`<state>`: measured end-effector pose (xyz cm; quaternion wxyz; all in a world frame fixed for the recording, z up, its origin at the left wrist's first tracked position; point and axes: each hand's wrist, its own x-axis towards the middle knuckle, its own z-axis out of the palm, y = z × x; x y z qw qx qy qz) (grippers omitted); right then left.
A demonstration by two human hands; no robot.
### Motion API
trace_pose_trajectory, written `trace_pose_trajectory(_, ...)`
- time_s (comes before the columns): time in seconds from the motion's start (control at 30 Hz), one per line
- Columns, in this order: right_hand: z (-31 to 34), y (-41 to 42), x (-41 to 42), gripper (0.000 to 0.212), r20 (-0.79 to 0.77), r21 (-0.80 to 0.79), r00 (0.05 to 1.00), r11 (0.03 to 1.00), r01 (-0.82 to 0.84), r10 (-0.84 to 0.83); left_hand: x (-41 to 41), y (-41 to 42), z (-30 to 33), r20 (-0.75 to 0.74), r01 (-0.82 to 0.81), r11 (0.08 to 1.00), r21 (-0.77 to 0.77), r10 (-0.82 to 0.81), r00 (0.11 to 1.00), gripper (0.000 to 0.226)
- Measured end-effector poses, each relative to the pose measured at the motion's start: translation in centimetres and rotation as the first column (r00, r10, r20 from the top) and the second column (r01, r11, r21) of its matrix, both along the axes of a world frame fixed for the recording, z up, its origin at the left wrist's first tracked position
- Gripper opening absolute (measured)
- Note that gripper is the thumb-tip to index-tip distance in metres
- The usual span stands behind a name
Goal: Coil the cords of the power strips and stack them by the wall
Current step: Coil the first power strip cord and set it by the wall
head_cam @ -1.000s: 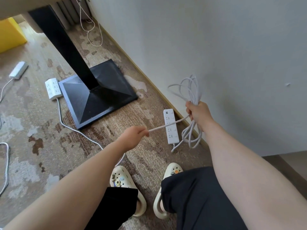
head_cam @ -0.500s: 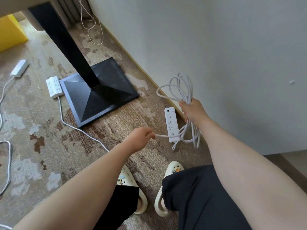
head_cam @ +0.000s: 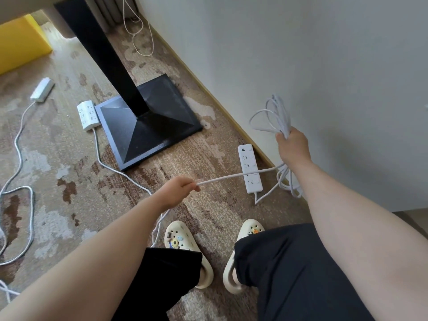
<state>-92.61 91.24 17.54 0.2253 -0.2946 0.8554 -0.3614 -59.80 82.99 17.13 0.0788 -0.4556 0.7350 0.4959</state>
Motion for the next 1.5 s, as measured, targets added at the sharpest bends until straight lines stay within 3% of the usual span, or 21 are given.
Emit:
trace_pose_trajectory(0.2, -0.2, 0.5, -0.5, 0.024, -0.104, 0.031, 0.99, 0.995, 0.1, -0.096, 4.1, -0.8, -0.6, 0.143, -0.025, 0.996, -0.081, 0.037, 0.989, 0.025)
trace_pose_trajectory(0.3, -0.4, -0.3, 1.2, 0.018, -0.024, 0.07, 0.997, 0.995, -0.07, 0.072, 1.7, -0.4, 0.0, 0.144, 0.064, 0.99, -0.126, -0.046, 0.988, 0.023)
trace_pose_trajectory(0.43, -0.1, -1.6, 4.1, 0.008, 0.161, 0.002, 0.94, 0.952, -0.306, 0.302, -3.7, 1.2, 1.8, 0.151, 0.343, 0.929, -0.142, -0.322, 0.935, 0.024)
trace_pose_trajectory(0.57, 0.1, -2.1, 4.5, 0.021, 0.215, 0.039, 0.88, 0.897, -0.44, 0.423, -7.8, 2.2, 4.6, 0.086, 0.482, 0.834, -0.269, -0.478, 0.874, 0.022)
trace_pose_trajectory(0.77, 0.5, -1.3, 3.8, 0.01, 0.388, -0.028, 0.836, 0.912, -0.409, 0.387, -11.0, 1.5, 6.8, -0.11, 0.216, 0.926, -0.311, -0.26, 0.959, 0.027)
trace_pose_trajectory(0.87, 0.6, -1.2, 3.8, 0.016, 0.469, -0.083, 0.816, 0.937, -0.34, 0.338, -12.6, 1.9, 6.9, -0.2, 0.076, 0.947, -0.312, -0.144, 0.969, 0.03)
trace_pose_trajectory(1.07, 0.6, -1.0, 3.8, 0.032, 0.634, -0.205, 0.712, 0.953, -0.221, 0.302, -14.3, 1.7, 6.4, -0.265, -0.042, 0.961, -0.273, -0.033, 0.964, 0.037)
trace_pose_trajectory(1.27, 0.8, -1.0, 3.8, 0.018, 0.492, -0.177, 0.816, 0.952, -0.248, 0.304, -14.1, 1.1, 5.8, -0.216, -0.094, 0.952, -0.291, 0.03, 0.976, 0.034)
trace_pose_trajectory(1.5, 1.0, -0.6, 1.7, 0.016, 0.234, 0.002, 0.94, 0.966, -0.258, 0.25, -9.6, -1.9, 5.3, -0.006, 0.073, 0.953, -0.295, -0.079, 0.997, 0.021)
